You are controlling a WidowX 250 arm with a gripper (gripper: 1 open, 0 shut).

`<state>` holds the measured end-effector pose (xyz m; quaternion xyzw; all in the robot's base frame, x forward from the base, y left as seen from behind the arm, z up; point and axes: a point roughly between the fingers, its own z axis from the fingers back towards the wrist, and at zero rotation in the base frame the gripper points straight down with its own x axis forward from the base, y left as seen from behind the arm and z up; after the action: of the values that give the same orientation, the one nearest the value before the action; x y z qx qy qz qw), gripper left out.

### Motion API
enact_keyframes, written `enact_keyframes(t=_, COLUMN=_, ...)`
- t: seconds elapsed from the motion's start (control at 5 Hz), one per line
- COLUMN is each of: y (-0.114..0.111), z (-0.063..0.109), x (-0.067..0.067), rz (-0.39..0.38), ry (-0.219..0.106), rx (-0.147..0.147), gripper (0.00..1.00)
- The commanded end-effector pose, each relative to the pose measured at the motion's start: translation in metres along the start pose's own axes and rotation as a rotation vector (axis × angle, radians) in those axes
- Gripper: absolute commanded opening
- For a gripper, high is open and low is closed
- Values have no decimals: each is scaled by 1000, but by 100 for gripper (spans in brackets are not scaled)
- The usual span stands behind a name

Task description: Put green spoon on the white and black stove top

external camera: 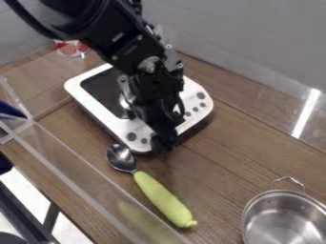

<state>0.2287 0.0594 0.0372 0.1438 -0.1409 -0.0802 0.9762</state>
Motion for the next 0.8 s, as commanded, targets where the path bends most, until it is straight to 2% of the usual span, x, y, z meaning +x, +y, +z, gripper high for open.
enact_keyframes(t=0.0, y=18, z=-8, x=-30, rz=124, ry=107, rx=25, gripper=100)
enact_keyframes(t=0.2, y=26, z=-10, x=-33, rz=197, ry=139, rx=43, gripper=100)
enact_keyframes(t=0.4, y=39, z=-5, x=-12, rz=168, ry=127, rx=33, gripper=0)
enact_keyframes(t=0.6, y=48, z=-6, x=-12, rz=133, ry=108, rx=32, gripper=100)
